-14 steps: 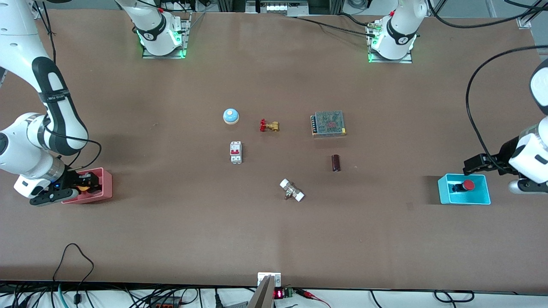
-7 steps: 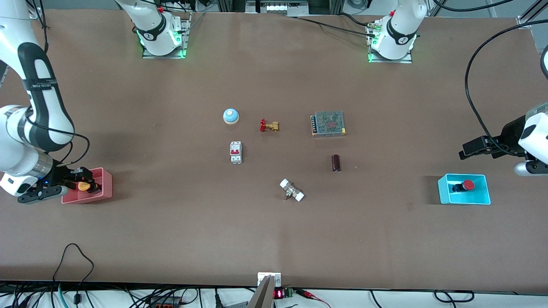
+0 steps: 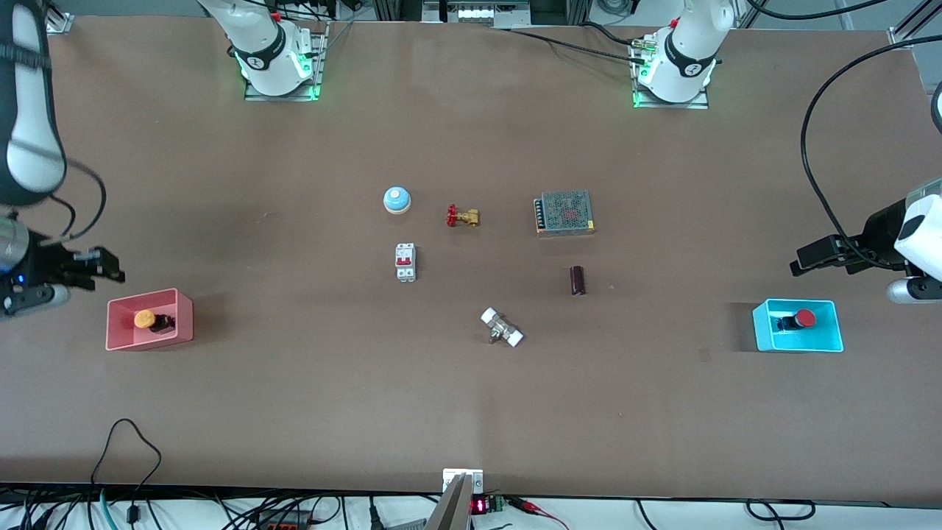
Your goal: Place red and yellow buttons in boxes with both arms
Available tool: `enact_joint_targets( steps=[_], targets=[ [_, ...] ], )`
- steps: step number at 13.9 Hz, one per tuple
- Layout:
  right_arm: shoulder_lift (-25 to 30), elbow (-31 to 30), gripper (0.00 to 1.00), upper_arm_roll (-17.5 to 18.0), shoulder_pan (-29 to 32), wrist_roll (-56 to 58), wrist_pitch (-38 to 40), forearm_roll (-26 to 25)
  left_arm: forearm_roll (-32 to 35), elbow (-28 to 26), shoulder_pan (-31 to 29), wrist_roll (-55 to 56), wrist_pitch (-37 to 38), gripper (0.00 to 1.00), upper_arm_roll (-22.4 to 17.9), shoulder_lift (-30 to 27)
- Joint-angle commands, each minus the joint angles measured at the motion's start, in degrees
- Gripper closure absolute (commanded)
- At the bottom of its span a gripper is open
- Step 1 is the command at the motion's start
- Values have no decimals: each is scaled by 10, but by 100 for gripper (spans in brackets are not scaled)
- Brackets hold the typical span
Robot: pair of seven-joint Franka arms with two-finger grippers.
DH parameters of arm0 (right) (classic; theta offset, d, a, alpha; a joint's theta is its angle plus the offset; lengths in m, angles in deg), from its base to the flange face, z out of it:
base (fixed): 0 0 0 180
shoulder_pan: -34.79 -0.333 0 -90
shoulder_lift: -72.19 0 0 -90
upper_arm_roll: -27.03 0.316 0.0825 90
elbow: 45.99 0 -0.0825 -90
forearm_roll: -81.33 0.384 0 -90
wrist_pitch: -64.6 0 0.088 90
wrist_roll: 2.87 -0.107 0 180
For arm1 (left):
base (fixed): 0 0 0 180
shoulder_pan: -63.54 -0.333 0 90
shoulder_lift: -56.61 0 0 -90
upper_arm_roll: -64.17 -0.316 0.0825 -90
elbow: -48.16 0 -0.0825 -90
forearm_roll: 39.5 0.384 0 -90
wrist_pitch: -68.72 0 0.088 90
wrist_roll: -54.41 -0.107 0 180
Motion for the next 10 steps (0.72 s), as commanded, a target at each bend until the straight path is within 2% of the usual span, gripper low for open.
enact_joint_targets(
  steps=[1,2,4,7,10],
  targets=[
    [52,-16,19,28,-39,-136,58,-22,22,-15,-6,20,-1,0,17,-19],
    [61,-11,0,34,-40,-166,68,-9,22,-15,-6,21,4,0,18,-19],
    [84,-5,0,39,-46,-176,92,19,21,-15,-7,26,9,0,18,-17],
    [108,-6,0,71,-50,-180,81,19,16,3,-18,18,12,0,13,-12],
    [109,-6,0,76,-50,-176,50,20,22,23,-16,22,53,0,20,-14]
  ],
)
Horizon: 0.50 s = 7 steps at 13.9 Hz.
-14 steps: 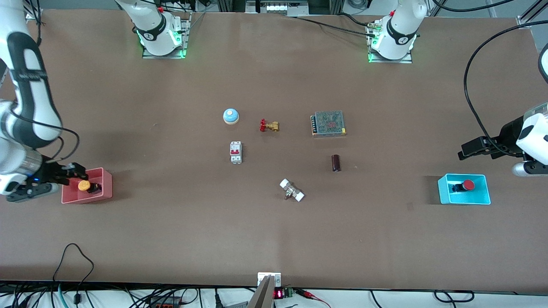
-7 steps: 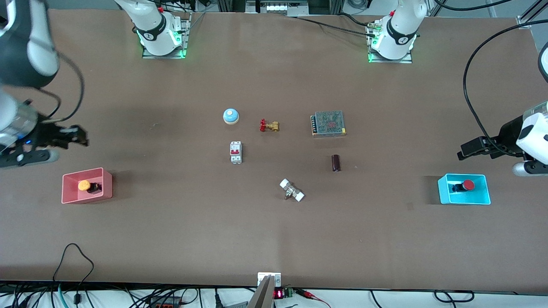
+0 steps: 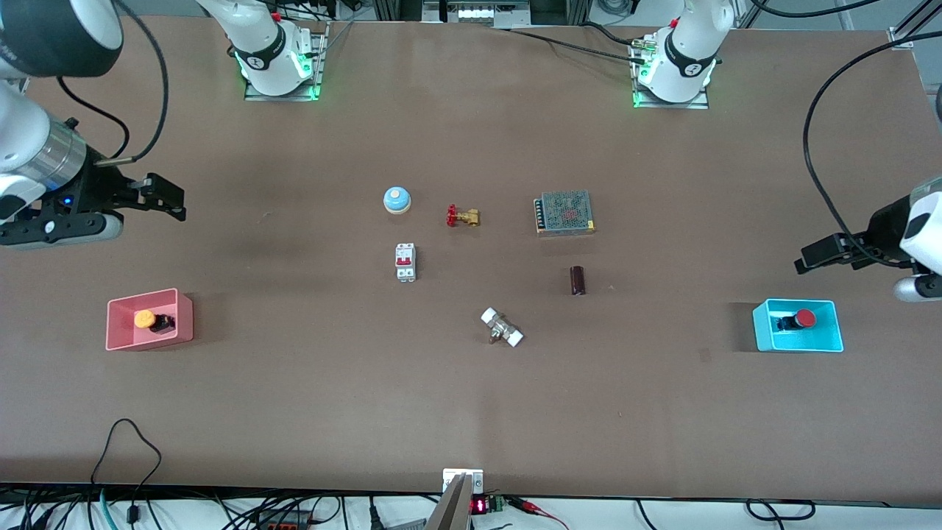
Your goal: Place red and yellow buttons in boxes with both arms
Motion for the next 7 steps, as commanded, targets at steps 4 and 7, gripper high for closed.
enact_joint_targets(
  steps=[4,7],
  targets=[
    [23,4,0,5,-3,-6,18,4,12,1,-4,-1,46,0,9,-34],
    [21,16,0,0,-9,-3,29,-7,12,-25,-4,-2,40,0,9,-56]
  ],
)
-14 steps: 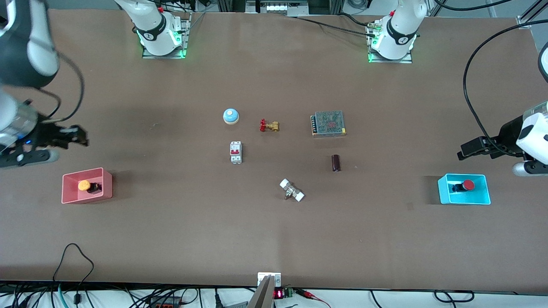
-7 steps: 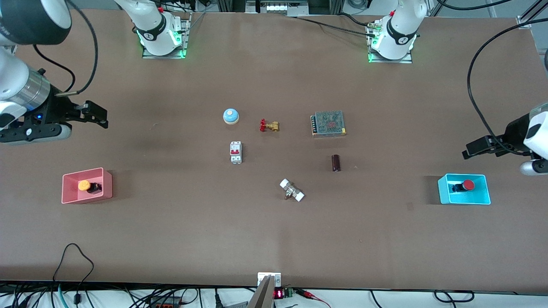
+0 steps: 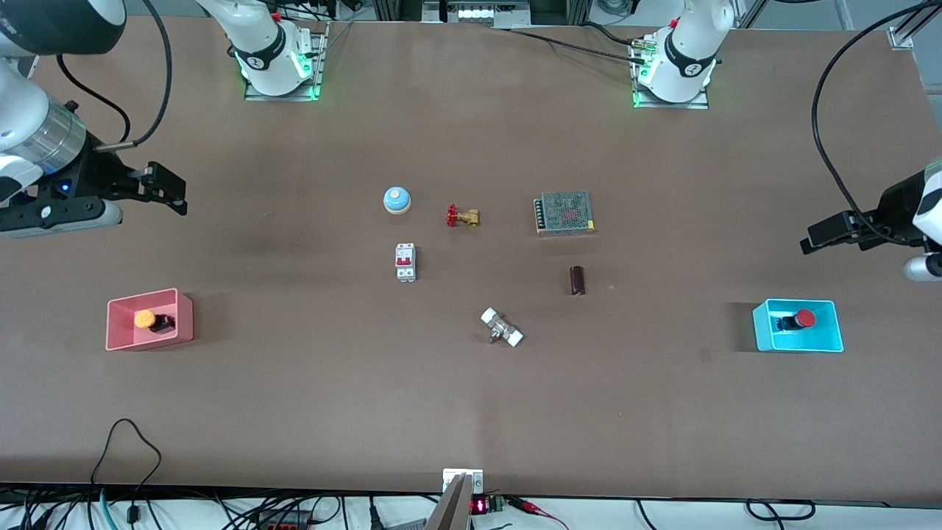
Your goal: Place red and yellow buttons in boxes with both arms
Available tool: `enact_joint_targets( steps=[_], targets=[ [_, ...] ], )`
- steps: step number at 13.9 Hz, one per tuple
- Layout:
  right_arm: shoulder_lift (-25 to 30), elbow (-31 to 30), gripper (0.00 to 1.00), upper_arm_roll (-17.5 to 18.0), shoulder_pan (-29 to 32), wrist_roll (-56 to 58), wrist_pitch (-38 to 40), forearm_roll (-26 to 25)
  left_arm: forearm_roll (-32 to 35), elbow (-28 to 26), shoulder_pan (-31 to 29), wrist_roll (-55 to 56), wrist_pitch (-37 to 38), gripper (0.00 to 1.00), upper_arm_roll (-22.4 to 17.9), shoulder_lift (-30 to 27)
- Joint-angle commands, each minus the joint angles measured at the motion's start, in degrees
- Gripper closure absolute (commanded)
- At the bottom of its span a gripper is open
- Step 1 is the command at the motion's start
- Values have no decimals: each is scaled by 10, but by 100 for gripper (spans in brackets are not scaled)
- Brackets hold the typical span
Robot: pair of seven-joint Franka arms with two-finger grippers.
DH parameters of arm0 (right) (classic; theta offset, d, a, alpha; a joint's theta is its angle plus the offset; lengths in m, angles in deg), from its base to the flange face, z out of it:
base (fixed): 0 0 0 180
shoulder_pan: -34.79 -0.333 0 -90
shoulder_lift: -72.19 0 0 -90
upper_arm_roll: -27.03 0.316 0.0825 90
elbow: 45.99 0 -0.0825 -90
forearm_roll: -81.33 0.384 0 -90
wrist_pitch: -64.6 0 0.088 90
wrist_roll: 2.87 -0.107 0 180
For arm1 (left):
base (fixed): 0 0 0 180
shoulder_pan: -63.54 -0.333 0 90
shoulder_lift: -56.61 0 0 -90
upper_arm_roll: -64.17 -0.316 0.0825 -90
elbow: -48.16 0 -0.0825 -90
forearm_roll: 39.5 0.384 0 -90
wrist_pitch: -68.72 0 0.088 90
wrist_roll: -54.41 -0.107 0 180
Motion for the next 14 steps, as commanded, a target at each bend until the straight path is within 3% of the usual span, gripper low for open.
enact_joint_targets(
  steps=[1,5,8,14],
  targets=[
    [0,15,0,-2,-1,-3,16,-14,12,-27,-4,-3,4,0,6,-31],
    [-2,15,0,-21,-5,2,20,-15,13,-28,-3,-4,16,0,6,-33],
    [3,15,0,-18,-4,-9,58,-15,13,-28,-3,-4,17,0,6,-34],
    [8,10,0,-12,-14,-12,51,-5,13,-28,-3,-4,17,0,6,-34]
  ],
)
